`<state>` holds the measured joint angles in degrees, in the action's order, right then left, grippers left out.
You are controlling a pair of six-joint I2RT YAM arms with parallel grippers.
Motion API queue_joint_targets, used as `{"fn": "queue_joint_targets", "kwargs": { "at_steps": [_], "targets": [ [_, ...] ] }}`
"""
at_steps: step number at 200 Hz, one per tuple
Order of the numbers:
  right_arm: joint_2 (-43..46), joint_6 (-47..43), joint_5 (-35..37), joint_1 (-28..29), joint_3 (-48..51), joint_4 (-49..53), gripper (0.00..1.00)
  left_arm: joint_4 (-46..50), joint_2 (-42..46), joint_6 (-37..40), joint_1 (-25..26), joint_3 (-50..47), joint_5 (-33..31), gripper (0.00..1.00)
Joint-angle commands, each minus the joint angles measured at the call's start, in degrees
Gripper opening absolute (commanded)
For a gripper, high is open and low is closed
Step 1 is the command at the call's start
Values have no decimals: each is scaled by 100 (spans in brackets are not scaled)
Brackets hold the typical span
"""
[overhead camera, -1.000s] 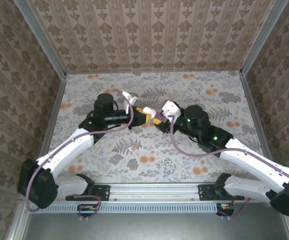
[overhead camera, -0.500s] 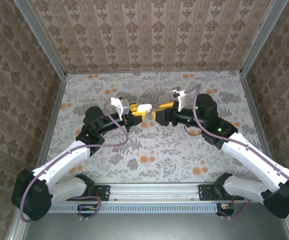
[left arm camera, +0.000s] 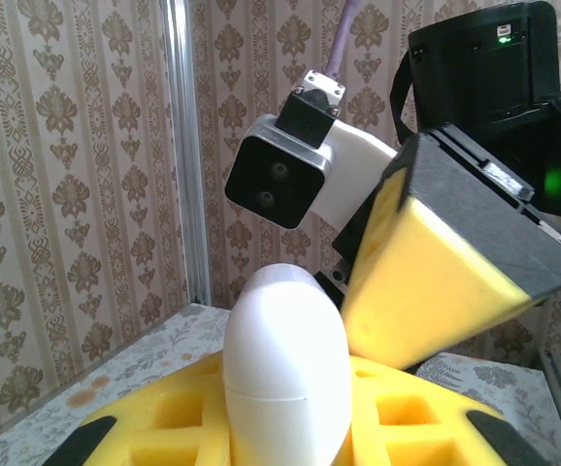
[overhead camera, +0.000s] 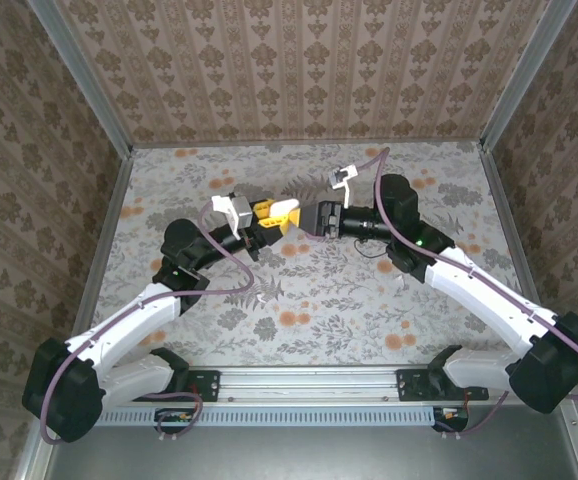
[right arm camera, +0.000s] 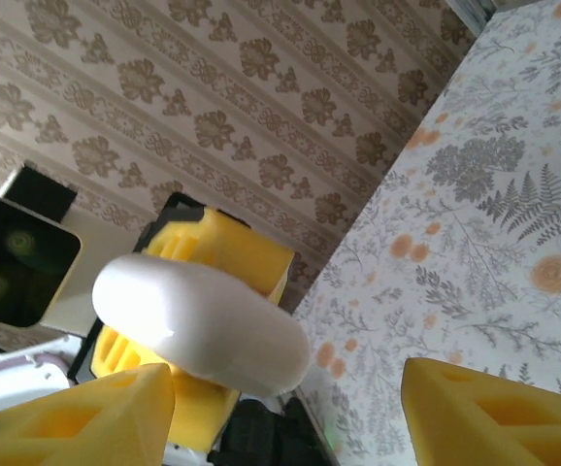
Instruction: Insert wireless bluetooth earbuds into charging case
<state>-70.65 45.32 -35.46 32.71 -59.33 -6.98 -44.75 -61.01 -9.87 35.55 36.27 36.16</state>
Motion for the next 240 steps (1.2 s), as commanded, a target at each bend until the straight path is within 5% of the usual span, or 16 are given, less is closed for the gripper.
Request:
{"fn": "queue_joint_targets", "kwargs": {
  "at_steps": [1, 60, 95, 132, 164, 201, 240],
  "targets": [
    [-96, 695, -40, -222, -188, -576, 65, -374, 101, -146, 57, -2, 380, 0],
    [-287, 1040, 73, -405, -325, -409, 64, -411, 72, -200, 92, -22, 328, 0],
    [11, 820, 188, -460, -311, -307, 67, -386, 129, -124, 94, -194, -275, 0],
    [991, -294, 1218, -835, -266, 1644, 68, -272, 210, -33, 92, -325, -642, 0],
    [1483, -555, 2984, -1884, 282, 3911, 64, -270, 199, -35, 99, -357, -685, 0],
    [1085, -490, 2101, -3684, 1692, 4040, 60, -333, 168, -107, 118, -323, -570, 0],
    [-51, -1261, 1941, -3790, 1637, 3924, 61, -267, 134, -147, 126, -288, -474, 1]
  ]
}}
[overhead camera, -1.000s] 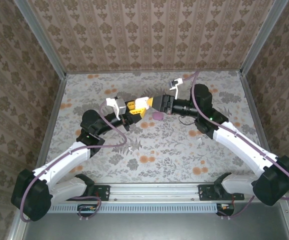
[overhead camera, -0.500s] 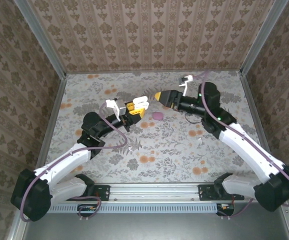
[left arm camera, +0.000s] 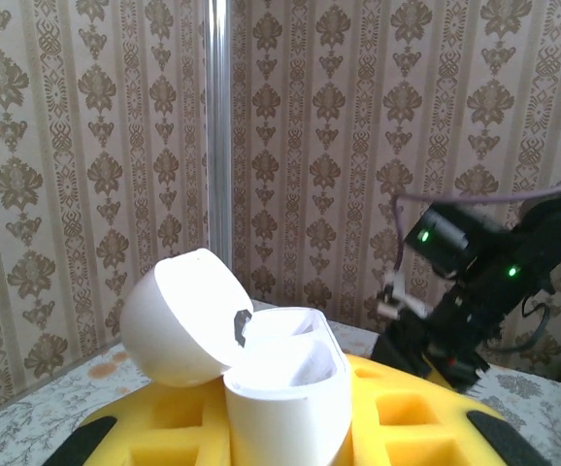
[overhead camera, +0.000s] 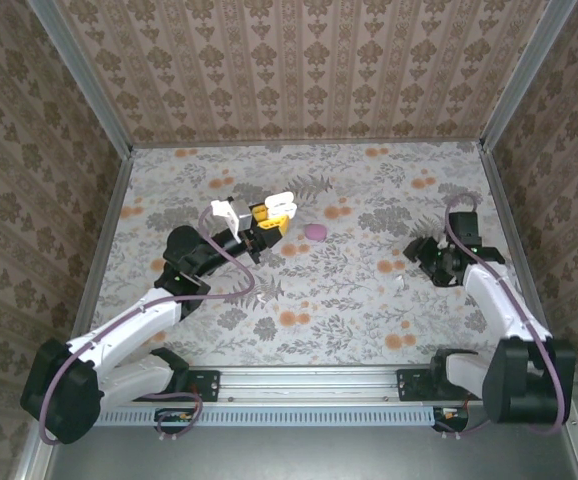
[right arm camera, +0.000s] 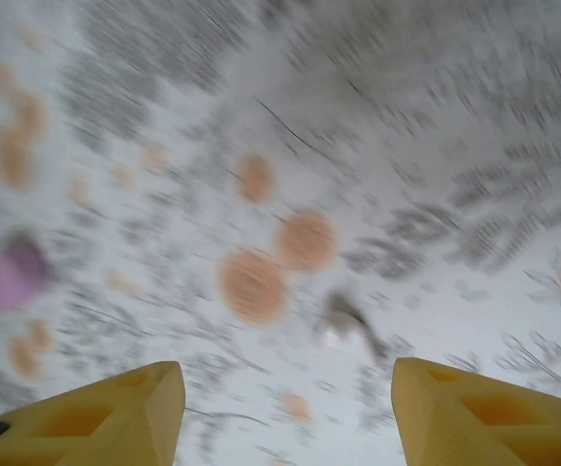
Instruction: Insert wireless bluetooth earbuds into charging case
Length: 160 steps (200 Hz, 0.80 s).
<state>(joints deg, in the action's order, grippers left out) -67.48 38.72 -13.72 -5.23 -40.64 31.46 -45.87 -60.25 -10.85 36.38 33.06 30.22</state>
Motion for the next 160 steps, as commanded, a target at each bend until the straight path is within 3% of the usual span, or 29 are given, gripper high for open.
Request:
{"fn": "queue_joint_targets", "kwargs": {
  "at_steps": [1, 32, 58, 160],
  "targets": [
    [-400, -624, -240, 5, -237, 84, 61, -157, 57, -44, 44, 34, 123, 1],
    [-1184, -1053, 55, 49, -636, 330, 63, -139, 48, -49, 42, 50, 102, 1],
    [-1744, -1109, -158, 118, -778, 240, 63, -83, 44, -45, 61, 69, 75, 1],
    [-2143, -891, -47, 661, -716, 301, 63, 207, 30, 136, 86, 117, 38, 1]
  ]
}}
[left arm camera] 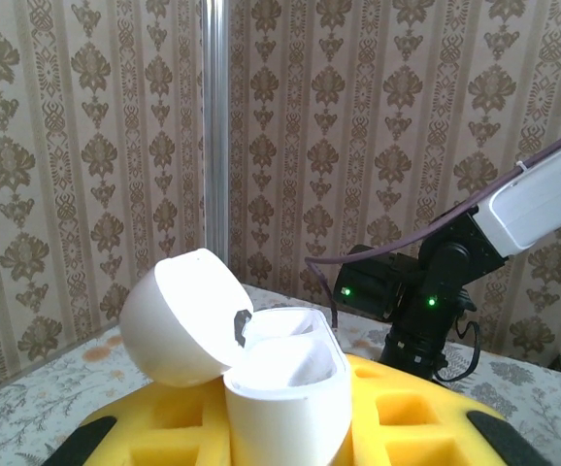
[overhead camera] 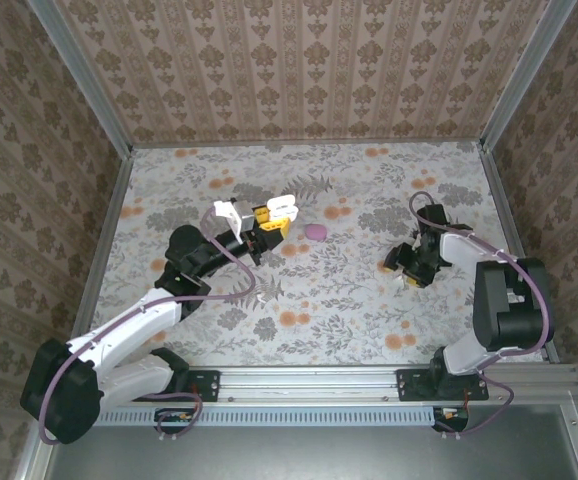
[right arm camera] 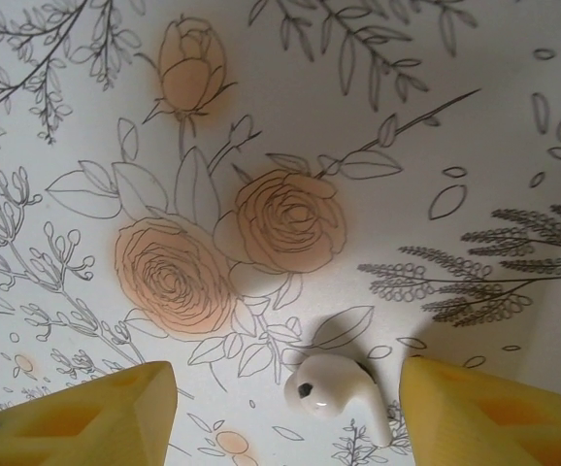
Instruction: Insert wireless bluetooth earbuds into charging case
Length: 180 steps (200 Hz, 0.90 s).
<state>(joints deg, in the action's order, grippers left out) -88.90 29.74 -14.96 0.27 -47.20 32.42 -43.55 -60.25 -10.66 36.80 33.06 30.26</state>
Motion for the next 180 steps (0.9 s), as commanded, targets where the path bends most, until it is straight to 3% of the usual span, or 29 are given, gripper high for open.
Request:
{"fn": "queue_joint_targets", "kwargs": {
  "at_steps": [1, 63, 110, 180],
  "targets": [
    [2, 6, 79, 112, -56, 212, 63, -23, 30, 116, 41, 120, 33, 1],
    [104, 146, 367, 473, -237, 651, 61, 11, 72, 125, 38, 93, -12, 1],
    [45, -228, 1484, 666, -717, 1257, 60, 66, 94, 149, 39, 87, -22, 1],
    [-702, -557, 1522, 825, -1147, 1429, 50, 127, 126, 141, 47, 96, -64, 2]
  ]
}}
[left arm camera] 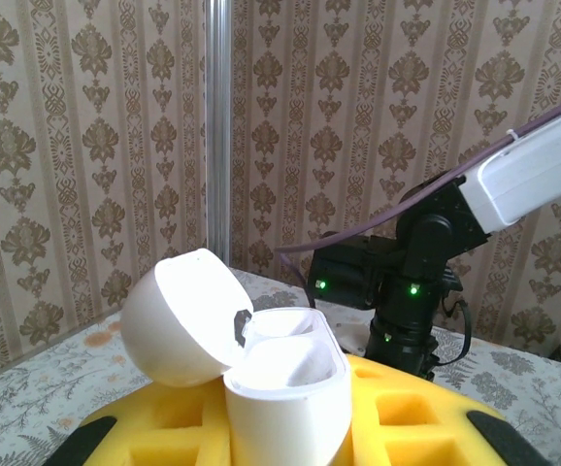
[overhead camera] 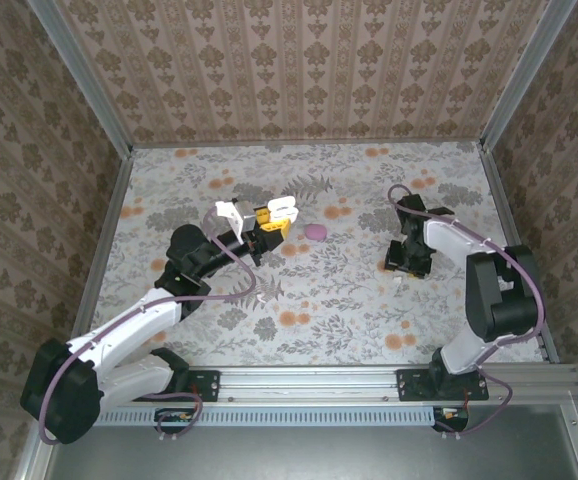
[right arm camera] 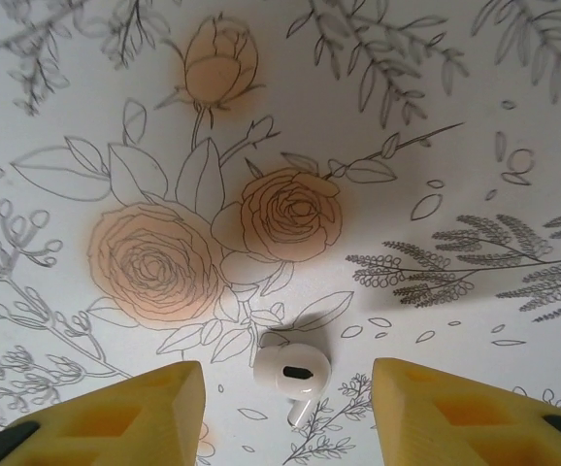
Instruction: Insert wireless bluetooth earbuds into charging case
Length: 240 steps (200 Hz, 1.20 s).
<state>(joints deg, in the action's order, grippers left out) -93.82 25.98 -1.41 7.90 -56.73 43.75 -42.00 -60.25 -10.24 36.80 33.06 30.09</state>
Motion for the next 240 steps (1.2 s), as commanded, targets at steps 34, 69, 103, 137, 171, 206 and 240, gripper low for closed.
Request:
{"fn": "queue_joint_targets", "kwargs": {
  "at_steps": [34, 69, 103, 137, 171, 206, 240],
  "targets": [
    [-449, -225, 201, 112, -322, 335, 45, 12, 119, 110, 47, 139, -41, 2],
    [-540, -211, 211, 123, -306, 354, 44, 43, 119, 112, 51, 140, -47, 1],
    [-553, -244, 236, 124, -278, 377, 43, 49, 104, 110, 55, 156, -61, 1],
    [-597, -246, 188, 124, -226, 314, 41, 59, 66, 111, 56, 192, -48, 2],
    [-602, -225, 159, 126, -155, 285, 40, 68, 64, 110, 56, 188, -51, 2],
    [-532, -214, 80, 125, -18, 213, 40, 78, 83, 110, 60, 175, -48, 2],
    [-401, -224, 77, 106, 104, 87, 39, 104, 119, 126, 65, 165, -77, 2]
  ]
}}
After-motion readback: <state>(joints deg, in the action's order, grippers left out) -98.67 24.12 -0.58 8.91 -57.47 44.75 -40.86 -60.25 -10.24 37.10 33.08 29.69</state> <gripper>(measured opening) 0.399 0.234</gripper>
